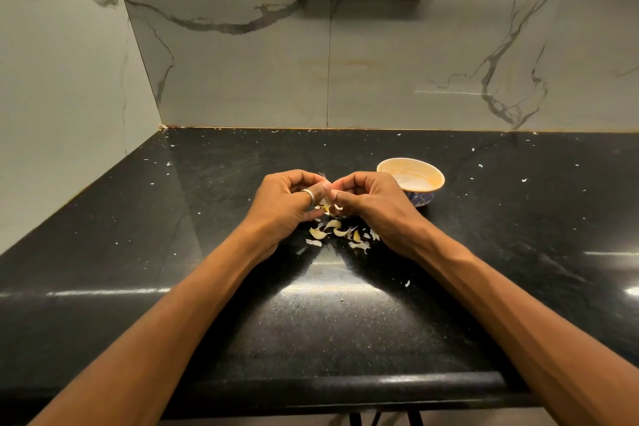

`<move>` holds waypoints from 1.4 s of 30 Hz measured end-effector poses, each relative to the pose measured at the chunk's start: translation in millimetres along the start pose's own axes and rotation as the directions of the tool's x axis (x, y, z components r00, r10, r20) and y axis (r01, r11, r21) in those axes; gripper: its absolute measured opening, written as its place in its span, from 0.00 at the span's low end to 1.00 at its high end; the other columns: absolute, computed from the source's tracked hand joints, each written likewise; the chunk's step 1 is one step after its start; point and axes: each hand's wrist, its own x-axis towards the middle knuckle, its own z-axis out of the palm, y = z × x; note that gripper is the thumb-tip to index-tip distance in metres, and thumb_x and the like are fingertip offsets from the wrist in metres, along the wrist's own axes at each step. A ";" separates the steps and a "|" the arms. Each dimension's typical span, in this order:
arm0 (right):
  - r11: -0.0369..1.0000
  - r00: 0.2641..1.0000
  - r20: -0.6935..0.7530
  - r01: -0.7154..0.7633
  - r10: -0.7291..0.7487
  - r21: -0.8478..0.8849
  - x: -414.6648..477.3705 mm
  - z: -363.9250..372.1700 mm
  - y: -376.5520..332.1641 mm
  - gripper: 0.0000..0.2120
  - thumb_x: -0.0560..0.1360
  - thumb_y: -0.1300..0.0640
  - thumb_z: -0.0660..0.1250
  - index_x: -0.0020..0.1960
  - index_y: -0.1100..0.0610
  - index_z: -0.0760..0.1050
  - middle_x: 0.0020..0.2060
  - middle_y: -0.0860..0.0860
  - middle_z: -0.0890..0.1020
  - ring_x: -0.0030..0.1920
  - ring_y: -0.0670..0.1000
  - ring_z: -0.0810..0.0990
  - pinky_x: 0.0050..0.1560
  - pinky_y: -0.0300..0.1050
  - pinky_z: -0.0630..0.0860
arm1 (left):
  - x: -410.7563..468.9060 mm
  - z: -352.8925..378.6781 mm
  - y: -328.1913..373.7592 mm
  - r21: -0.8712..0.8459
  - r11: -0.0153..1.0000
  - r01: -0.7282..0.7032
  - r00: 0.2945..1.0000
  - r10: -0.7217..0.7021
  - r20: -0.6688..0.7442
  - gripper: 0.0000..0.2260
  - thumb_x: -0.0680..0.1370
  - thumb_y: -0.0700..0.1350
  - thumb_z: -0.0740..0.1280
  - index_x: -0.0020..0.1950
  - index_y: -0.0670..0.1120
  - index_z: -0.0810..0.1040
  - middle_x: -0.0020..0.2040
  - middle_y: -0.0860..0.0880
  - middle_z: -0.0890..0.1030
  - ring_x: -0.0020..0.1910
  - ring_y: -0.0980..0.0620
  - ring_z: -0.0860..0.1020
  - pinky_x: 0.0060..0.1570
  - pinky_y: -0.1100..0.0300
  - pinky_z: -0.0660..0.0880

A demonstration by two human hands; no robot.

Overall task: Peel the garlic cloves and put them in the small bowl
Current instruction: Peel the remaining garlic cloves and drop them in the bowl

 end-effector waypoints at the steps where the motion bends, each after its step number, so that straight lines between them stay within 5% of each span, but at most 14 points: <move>1: 1.000 1.000 0.001 0.002 -0.002 -0.007 0.0 -0.1 0.5 0.09 0.77 0.62 0.72 0.53 0.66 0.81 0.47 0.65 0.85 0.44 0.55 0.84 0.51 0.50 0.82 | 0.1 0.0 -0.2 -0.006 1.000 0.002 1.000 -0.002 0.001 0.04 0.76 0.39 0.73 0.50 0.41 0.84 0.48 0.40 0.85 0.48 0.46 0.86 0.44 0.59 0.82; 15: 0.997 0.998 0.012 0.068 -0.068 -0.039 -1.6 -0.6 3.4 0.05 0.78 0.64 0.71 0.53 0.63 0.81 0.45 0.64 0.85 0.41 0.53 0.82 0.45 0.45 0.81 | 1.9 -3.5 3.2 -0.095 0.993 0.071 0.997 -0.068 0.031 0.02 0.77 0.37 0.72 0.48 0.42 0.83 0.43 0.43 0.84 0.43 0.50 0.84 0.43 0.62 0.81; 20: 0.997 0.996 0.045 0.069 -0.071 0.032 -1.5 -1.4 3.1 0.07 0.78 0.65 0.70 0.56 0.63 0.81 0.49 0.66 0.84 0.45 0.55 0.82 0.52 0.51 0.80 | 4.3 -3.4 4.5 -0.134 0.984 0.117 0.993 -0.116 0.012 0.03 0.78 0.37 0.71 0.51 0.39 0.82 0.44 0.42 0.84 0.40 0.54 0.83 0.42 0.61 0.82; 28: 0.992 0.991 0.047 0.127 -0.126 -0.019 0.6 0.3 3.5 0.10 0.78 0.67 0.69 0.58 0.62 0.81 0.50 0.61 0.85 0.45 0.49 0.83 0.48 0.42 0.82 | 5.4 -3.2 7.5 -0.195 0.970 0.143 0.989 -0.145 0.001 0.04 0.81 0.37 0.67 0.52 0.39 0.81 0.39 0.46 0.84 0.36 0.57 0.83 0.42 0.59 0.83; 34: 0.976 0.983 -0.019 0.177 -0.180 -0.125 3.5 0.2 4.2 0.07 0.79 0.60 0.69 0.56 0.57 0.83 0.46 0.52 0.87 0.48 0.49 0.86 0.52 0.46 0.83 | 3.1 -2.3 7.3 -0.137 0.987 0.088 0.996 -0.091 -0.016 0.05 0.80 0.38 0.69 0.54 0.42 0.82 0.45 0.45 0.84 0.43 0.53 0.83 0.46 0.56 0.83; 37: 0.964 0.979 -0.053 0.182 -0.196 -0.194 3.8 -0.2 5.2 0.06 0.79 0.56 0.71 0.54 0.56 0.84 0.44 0.51 0.87 0.47 0.51 0.86 0.46 0.46 0.82 | 1.6 -0.7 3.7 -0.095 0.995 0.038 0.999 -0.039 -0.004 0.06 0.78 0.39 0.71 0.54 0.41 0.83 0.43 0.46 0.84 0.43 0.53 0.83 0.44 0.59 0.83; 42: 0.920 0.967 -0.084 0.201 -0.242 -0.337 3.3 1.0 5.9 0.06 0.77 0.54 0.72 0.50 0.56 0.84 0.38 0.52 0.86 0.41 0.55 0.86 0.44 0.59 0.83 | 1.4 0.6 -1.1 -0.021 1.000 -0.014 1.000 0.015 0.009 0.04 0.76 0.39 0.74 0.49 0.45 0.86 0.43 0.46 0.86 0.45 0.53 0.85 0.44 0.62 0.82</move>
